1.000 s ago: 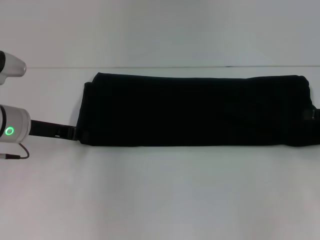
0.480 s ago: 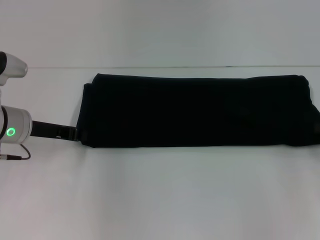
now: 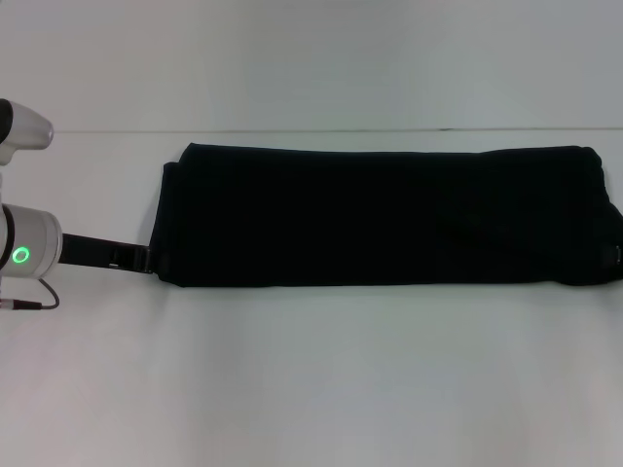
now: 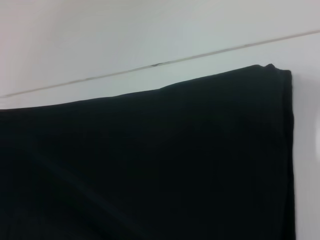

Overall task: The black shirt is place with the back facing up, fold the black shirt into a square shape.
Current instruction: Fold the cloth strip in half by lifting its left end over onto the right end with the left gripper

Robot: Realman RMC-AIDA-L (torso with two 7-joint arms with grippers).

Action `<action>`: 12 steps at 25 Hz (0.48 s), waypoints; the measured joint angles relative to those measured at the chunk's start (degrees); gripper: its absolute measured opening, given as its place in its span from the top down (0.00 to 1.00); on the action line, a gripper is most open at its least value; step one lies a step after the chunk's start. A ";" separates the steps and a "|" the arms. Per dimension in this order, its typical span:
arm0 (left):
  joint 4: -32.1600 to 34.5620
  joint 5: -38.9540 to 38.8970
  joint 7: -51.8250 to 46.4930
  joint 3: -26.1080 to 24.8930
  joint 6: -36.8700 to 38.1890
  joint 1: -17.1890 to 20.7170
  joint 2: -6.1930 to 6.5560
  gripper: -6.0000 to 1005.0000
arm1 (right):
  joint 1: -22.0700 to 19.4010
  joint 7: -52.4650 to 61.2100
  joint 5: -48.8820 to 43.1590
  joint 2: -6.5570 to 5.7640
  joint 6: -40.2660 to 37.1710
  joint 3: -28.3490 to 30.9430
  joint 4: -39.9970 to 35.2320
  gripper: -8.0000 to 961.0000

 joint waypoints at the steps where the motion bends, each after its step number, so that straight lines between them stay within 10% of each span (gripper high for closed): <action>1: 0.00 0.00 0.00 0.00 0.00 -0.01 0.01 0.99 | -0.11 -0.03 0.05 -0.01 -0.04 0.04 0.00 0.40; 12: 0.05 0.00 -0.05 -0.16 0.06 0.06 0.00 0.99 | -0.78 -0.24 -0.07 -0.62 -0.62 0.29 -0.50 0.90</action>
